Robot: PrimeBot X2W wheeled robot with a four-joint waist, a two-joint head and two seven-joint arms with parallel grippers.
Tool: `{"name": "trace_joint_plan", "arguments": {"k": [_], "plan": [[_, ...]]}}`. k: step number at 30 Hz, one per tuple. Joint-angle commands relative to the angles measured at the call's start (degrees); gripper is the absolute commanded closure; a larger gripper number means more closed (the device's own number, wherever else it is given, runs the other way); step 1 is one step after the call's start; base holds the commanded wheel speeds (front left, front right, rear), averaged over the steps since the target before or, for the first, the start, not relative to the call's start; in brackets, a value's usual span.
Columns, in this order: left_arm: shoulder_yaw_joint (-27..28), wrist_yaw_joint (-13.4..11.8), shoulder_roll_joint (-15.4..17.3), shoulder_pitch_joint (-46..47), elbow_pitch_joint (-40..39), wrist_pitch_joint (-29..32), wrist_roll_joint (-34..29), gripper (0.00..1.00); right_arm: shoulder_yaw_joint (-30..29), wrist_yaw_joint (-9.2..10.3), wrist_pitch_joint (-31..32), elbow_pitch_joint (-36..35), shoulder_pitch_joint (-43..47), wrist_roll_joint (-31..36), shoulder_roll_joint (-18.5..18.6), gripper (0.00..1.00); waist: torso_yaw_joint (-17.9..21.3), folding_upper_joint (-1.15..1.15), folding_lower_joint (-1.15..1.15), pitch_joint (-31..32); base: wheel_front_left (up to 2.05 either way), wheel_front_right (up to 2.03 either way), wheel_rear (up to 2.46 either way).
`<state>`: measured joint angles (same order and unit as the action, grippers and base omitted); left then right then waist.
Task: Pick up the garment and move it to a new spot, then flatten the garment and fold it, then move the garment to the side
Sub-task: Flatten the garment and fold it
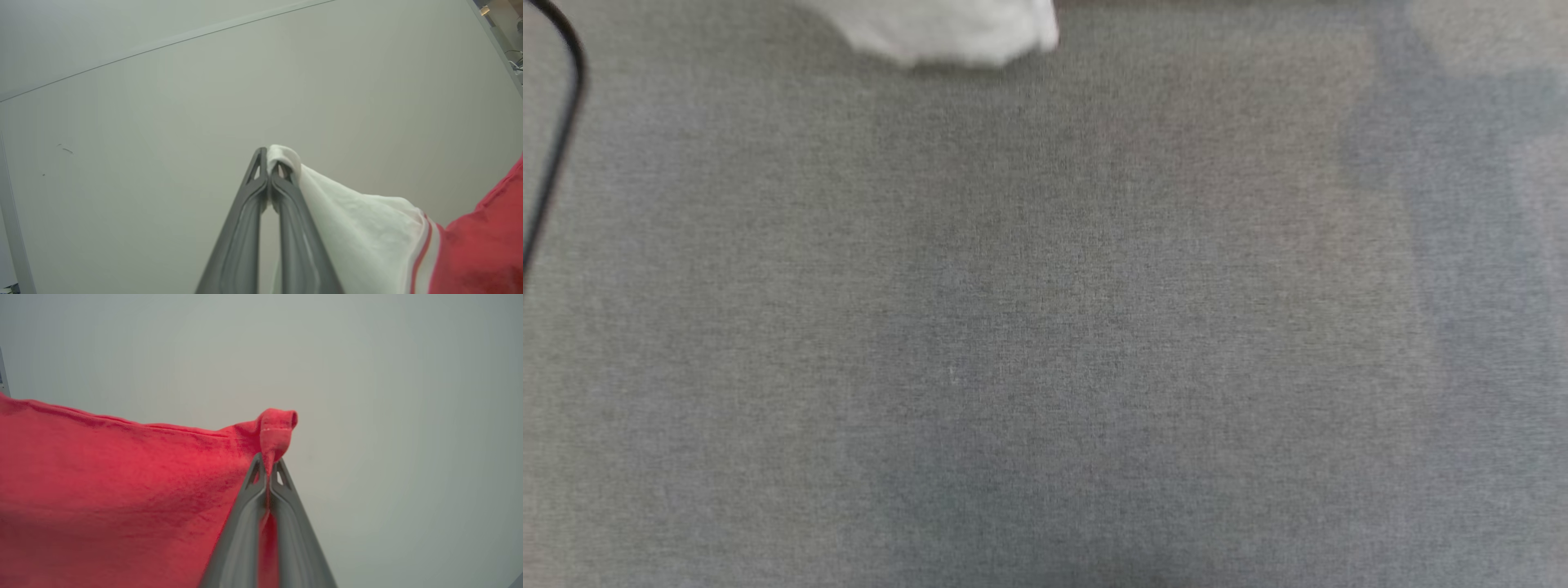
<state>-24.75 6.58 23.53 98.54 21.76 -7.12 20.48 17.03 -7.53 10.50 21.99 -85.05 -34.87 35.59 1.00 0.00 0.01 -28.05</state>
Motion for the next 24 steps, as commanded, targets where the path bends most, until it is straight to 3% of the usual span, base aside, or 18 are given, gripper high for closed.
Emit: {"name": "trace_joint_plan", "arguments": {"k": [1, 11, 16, 24], "plan": [[-0.32, 0.26, -0.5, 3.3, 1.61, -0.83, -0.4, 1.0, 0.64, 0.04, -0.68, 1.41, -2.97, 0.95, -0.33, 1.0, 0.24, 0.0, -0.01, -4.2, 0.0, 0.0, 0.0], [-2.06, 0.8, -1.58, 17.61, 14.59, -4.34, 0.63, 1.0, 5.82, 0.04, -5.96, 11.88, -17.88, 2.37, -1.15, 1.0, 0.58, 0.0, -0.01, -7.72, 0.0, 0.0, 0.0], [-5.54, 0.89, -1.03, 14.8, 20.08, -6.85, 1.77, 1.0, 11.93, 0.04, -10.32, 17.8, -16.3, -0.75, -2.04, 1.0, 0.37, 0.0, -0.01, -8.92, 0.0, 0.0, 0.0], [-7.6, 0.9, 1.26, 3.72, 19.82, -7.82, 3.9, 1.0, 19.63, 0.04, -14.53, 20.91, -7.37, -5.65, -2.7, 1.0, 0.22, 0.0, -0.01, -6.65, 0.0, 0.0, 0.0]]}}
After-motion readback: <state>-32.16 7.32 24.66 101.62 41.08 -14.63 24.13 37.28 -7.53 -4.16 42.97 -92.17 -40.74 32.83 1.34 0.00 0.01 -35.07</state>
